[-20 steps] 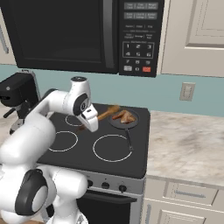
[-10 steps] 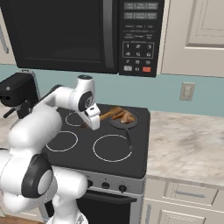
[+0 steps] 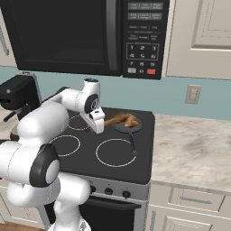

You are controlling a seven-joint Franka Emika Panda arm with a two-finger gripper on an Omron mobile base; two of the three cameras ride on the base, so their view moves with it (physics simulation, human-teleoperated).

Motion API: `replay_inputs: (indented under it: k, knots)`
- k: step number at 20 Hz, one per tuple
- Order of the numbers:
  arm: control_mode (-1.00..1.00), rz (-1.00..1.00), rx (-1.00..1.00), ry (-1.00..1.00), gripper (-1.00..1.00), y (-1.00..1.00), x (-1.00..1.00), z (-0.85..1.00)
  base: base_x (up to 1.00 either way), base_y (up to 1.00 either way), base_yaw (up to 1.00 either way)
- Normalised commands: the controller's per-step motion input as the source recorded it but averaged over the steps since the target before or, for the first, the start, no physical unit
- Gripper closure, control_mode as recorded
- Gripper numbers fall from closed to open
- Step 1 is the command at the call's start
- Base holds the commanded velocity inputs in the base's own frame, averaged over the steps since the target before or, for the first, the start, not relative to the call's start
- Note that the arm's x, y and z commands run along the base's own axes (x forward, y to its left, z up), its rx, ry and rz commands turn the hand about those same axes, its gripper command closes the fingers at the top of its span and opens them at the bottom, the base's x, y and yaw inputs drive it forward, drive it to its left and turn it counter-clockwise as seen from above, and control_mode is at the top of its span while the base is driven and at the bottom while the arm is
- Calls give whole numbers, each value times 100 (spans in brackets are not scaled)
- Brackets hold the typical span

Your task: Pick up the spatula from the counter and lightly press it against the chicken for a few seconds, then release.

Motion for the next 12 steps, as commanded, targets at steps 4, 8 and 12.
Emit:
replay_inputs:
  k: [4, 8, 12]
  knots:
    - [-100, -2, 0, 5, 100, 0, 20, -15, 0, 0, 0]
    - [-100, -1, 0, 3, 100, 0, 20, -6, 0, 0, 0]
    - [-100, 0, 0, 2, 100, 0, 22, -1, 0, 0, 0]
